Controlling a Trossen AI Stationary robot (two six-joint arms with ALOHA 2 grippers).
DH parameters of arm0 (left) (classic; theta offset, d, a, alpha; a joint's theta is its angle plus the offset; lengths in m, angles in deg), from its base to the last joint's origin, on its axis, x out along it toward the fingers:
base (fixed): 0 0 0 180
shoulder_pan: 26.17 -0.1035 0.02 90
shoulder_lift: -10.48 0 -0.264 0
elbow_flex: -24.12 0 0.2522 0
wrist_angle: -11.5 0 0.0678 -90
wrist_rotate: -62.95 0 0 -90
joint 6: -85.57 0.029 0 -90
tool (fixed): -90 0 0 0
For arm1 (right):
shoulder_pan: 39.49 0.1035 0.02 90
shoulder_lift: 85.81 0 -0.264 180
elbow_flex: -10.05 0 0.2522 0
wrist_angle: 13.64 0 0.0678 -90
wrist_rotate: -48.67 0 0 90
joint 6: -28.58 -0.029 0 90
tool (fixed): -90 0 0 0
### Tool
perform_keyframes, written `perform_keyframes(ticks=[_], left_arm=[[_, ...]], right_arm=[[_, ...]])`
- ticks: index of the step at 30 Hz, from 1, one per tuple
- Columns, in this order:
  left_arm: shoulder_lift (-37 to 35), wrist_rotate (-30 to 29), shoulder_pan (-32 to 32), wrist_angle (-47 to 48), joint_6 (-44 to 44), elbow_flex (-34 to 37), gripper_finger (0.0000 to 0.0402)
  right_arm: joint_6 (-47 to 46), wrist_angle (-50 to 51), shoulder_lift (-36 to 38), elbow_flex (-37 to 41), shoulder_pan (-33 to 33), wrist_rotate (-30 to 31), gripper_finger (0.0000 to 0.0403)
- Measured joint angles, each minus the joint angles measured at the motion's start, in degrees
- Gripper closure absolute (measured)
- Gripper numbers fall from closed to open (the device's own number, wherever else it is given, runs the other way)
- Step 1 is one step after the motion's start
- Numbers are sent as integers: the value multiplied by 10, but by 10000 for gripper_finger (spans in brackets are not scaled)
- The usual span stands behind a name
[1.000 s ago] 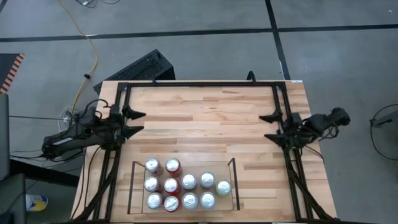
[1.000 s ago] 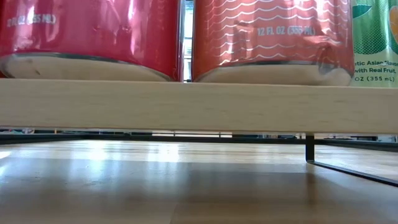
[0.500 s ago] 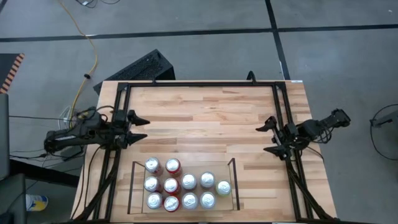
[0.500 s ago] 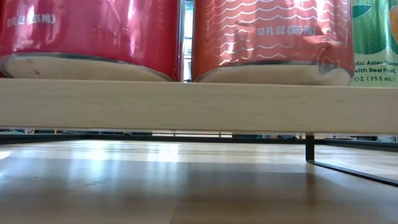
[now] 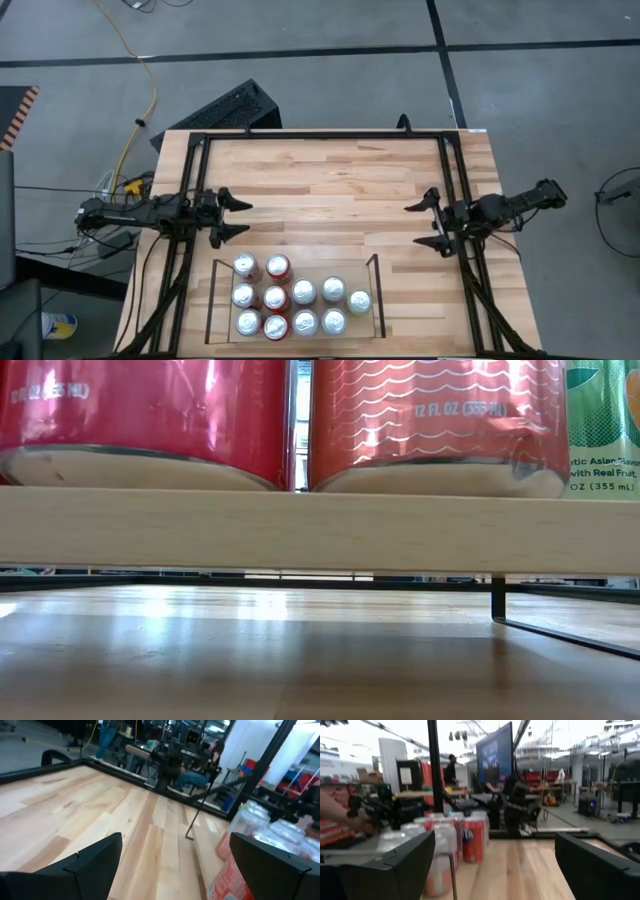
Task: Place canned beverage on shelf
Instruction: Return to Home Position
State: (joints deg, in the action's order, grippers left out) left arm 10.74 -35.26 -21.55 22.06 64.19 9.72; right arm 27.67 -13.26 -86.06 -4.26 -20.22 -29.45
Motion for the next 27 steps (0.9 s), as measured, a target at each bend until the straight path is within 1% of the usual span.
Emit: perform_keyframes(ticks=[3, 8, 12, 17, 27], left_arm=[[0, -2, 0, 1, 15, 0, 47], [0, -43, 0, -4, 22, 0, 47], [0, -57, 0, -6, 23, 1, 47], [0, -56, 0, -6, 23, 1, 47], [0, -56, 0, -6, 23, 1, 47]], right_arm=[[-1, 32, 0, 0, -5, 0, 10], [29, 73, 0, 0, -8, 0, 10], [34, 78, 0, 0, -15, 13, 10], [34, 91, -1, 0, -26, 20, 10], [35, 96, -1, 0, -26, 19, 10]])
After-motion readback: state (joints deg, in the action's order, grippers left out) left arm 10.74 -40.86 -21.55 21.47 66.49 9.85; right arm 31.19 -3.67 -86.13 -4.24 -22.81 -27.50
